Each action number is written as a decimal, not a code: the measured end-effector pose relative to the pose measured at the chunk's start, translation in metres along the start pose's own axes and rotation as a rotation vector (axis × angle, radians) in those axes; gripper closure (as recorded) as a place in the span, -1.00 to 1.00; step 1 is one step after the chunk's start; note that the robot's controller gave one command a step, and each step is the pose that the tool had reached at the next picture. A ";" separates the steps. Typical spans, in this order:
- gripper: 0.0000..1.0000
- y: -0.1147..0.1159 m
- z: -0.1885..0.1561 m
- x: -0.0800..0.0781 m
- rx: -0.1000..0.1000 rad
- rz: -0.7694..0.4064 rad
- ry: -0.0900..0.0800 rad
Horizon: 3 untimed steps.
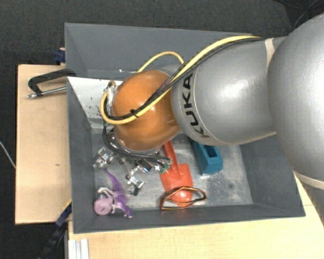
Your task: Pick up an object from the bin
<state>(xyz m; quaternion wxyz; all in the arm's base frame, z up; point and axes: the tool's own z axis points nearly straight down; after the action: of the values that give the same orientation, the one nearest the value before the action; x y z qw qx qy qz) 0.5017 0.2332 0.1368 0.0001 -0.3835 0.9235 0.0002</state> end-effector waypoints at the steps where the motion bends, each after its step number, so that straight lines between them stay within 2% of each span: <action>1: -1.00 -0.005 0.060 0.001 0.001 -0.333 -0.002; 2: 1.00 -0.007 0.056 0.003 0.003 -0.336 0.003; 3: 1.00 -0.007 0.056 0.003 0.002 -0.336 0.003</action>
Offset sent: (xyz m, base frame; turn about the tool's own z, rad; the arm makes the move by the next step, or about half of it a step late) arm 0.0108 -0.0043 -0.0668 -0.5938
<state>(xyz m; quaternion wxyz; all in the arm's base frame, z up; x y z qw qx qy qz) 0.5047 0.2260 0.0810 -0.0008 -0.5326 0.8464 -0.0015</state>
